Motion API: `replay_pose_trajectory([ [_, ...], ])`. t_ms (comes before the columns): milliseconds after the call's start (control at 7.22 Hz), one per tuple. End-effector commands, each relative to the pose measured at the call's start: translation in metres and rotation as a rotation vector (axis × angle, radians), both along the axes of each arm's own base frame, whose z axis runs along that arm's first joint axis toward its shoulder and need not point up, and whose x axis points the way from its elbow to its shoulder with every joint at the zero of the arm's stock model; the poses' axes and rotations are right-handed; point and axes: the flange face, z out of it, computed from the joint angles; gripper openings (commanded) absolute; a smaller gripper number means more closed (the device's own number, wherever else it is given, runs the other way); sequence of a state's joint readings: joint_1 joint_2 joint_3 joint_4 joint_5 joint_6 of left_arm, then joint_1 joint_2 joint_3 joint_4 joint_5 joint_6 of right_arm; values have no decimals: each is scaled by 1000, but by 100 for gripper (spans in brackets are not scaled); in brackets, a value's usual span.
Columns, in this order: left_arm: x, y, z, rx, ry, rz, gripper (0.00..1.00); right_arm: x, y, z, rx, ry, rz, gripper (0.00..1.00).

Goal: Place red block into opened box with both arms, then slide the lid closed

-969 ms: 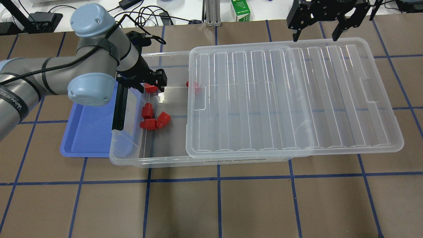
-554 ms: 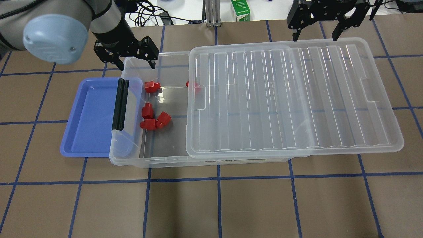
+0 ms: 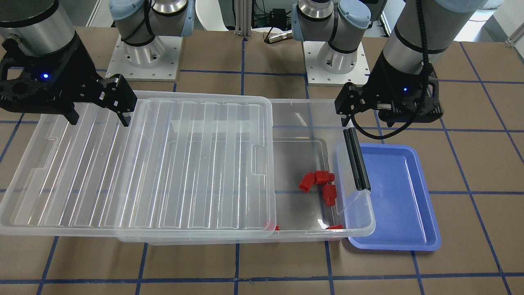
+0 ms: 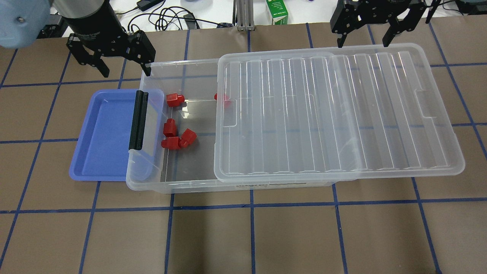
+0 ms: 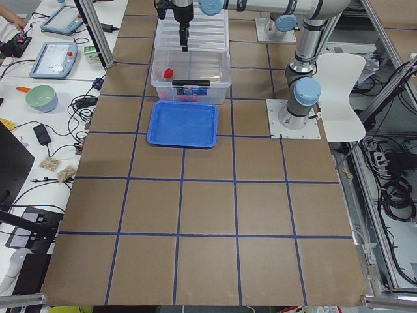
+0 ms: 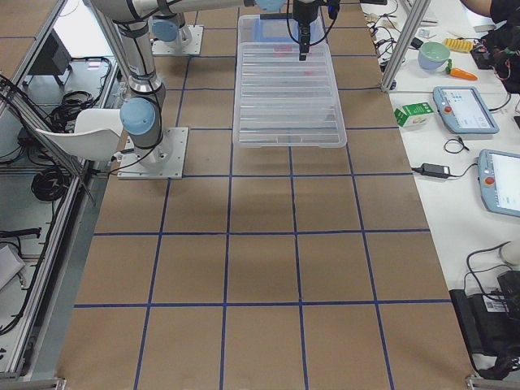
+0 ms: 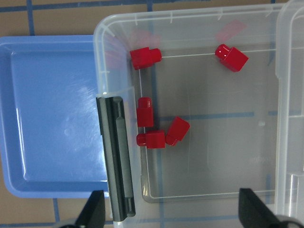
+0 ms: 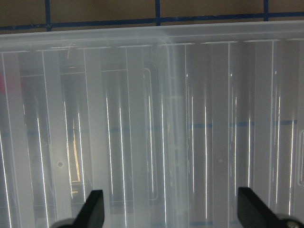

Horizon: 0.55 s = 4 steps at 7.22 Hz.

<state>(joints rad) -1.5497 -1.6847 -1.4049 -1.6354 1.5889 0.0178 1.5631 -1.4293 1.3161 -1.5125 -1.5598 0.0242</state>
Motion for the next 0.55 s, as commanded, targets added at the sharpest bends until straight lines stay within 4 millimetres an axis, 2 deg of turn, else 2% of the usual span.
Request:
replay_pose_trajectory([
  [0,11,6,-4,12,1,30,100,-16,-7,-1,-1,-2,9,100],
  [138,12,4,-5,-19,5,27,100,-58,-14,-1,-1,19,110,100],
  [277,9,4,-5,-24,28,27,100,-132,-16,-5,12,4,68,100],
  [415,10,6,-4,-25,19,21,100,-194,-13,-7,15,12,102,100],
])
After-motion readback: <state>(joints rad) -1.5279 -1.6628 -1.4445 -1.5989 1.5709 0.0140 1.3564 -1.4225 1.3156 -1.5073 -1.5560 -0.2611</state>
